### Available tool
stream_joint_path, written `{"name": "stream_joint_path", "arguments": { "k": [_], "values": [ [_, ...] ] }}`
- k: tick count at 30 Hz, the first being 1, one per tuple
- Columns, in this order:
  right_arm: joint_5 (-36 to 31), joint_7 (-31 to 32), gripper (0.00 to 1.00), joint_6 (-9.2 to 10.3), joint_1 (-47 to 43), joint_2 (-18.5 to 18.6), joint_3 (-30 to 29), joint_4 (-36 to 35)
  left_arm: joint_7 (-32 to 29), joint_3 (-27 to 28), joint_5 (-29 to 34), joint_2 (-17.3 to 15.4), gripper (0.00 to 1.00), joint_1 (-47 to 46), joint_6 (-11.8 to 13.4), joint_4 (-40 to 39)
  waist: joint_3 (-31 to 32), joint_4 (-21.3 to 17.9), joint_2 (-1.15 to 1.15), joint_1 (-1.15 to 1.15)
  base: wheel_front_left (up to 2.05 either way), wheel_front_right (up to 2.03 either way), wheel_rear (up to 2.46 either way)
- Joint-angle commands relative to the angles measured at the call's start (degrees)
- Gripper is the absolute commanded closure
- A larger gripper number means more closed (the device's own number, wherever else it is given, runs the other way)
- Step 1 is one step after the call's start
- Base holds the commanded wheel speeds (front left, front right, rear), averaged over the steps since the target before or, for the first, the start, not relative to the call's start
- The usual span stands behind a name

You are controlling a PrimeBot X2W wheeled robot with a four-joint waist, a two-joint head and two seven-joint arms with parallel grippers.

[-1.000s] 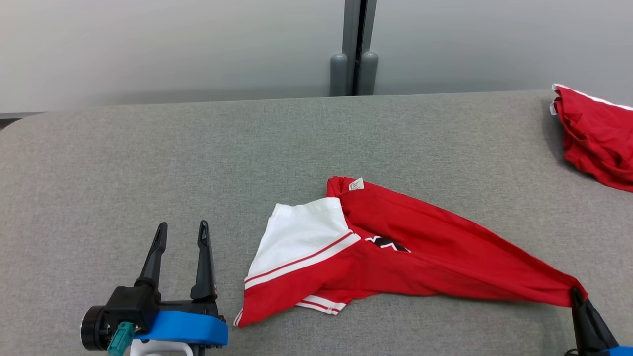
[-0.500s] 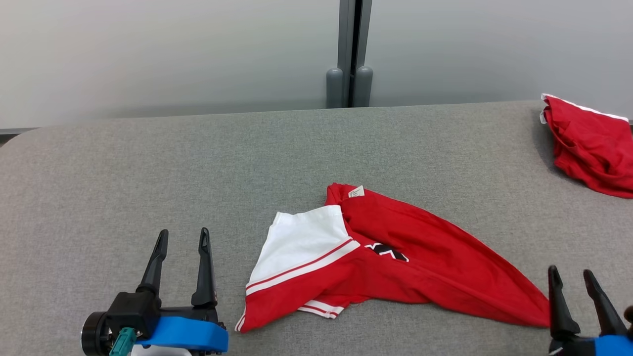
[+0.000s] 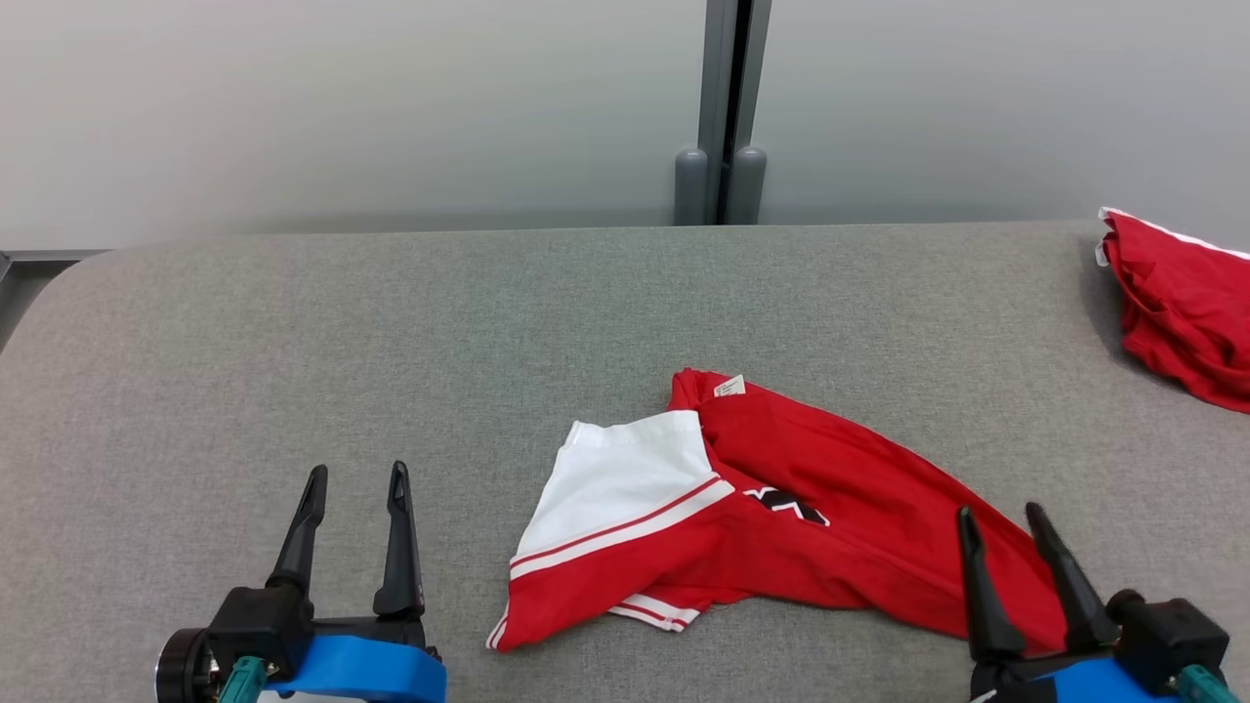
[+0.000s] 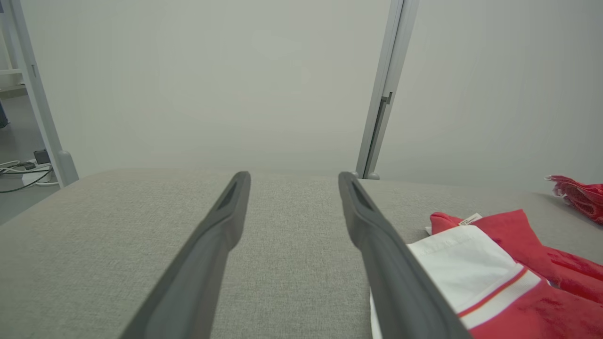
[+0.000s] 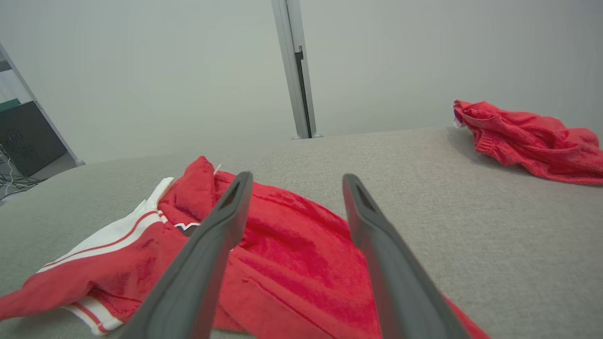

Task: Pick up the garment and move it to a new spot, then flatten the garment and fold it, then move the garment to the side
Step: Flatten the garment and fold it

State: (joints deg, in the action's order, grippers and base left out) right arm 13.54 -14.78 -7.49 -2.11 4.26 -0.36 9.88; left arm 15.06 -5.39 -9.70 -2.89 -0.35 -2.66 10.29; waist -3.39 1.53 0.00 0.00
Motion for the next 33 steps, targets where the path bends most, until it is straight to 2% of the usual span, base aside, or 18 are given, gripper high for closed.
{"name": "stream_joint_path", "arguments": {
  "k": [1, 8, 17, 25, 33],
  "values": [
    [-0.4, -0.3, 0.0, -0.01, -0.9, -0.2, 0.3, -0.2, 0.2, 0.3, 0.3, 0.0, 0.0, 0.3, -0.2, 0.0, 0.0, 0.1, 0.0, 0.0, 0.0, 0.0, 0.0],
    [-1.9, -0.4, 0.0, -0.01, -1.3, -1.0, 1.3, 0.1, 0.2, 0.9, 0.8, 0.0, 0.0, 0.3, -0.4, 0.6, -0.5, 0.0, 0.0, 0.0, 0.0, 0.0, 0.0],
    [-2.3, -0.5, 0.0, -0.01, 1.5, -1.2, 1.8, 0.0, 0.1, -1.2, 2.9, -0.3, 0.0, -9.8, -2.4, 6.3, -2.8, -1.5, 0.0, 0.0, 0.0, 0.0, 0.0],
    [-2.4, -0.5, 0.0, -0.01, 3.5, -1.2, 1.8, -0.7, 0.2, -4.2, 3.9, -1.5, 0.0, -22.7, -4.1, 18.8, -6.3, -4.4, 0.0, 0.0, 0.0, 0.0, 0.0],
    [-2.0, -0.5, 0.0, -0.01, 5.3, -1.3, 1.2, -1.0, -0.8, -10.9, 3.3, -2.2, 0.0, -30.8, -4.9, 35.1, -9.5, -7.1, 0.0, 0.0, 0.0, 0.0, 0.0]
  ]
}}
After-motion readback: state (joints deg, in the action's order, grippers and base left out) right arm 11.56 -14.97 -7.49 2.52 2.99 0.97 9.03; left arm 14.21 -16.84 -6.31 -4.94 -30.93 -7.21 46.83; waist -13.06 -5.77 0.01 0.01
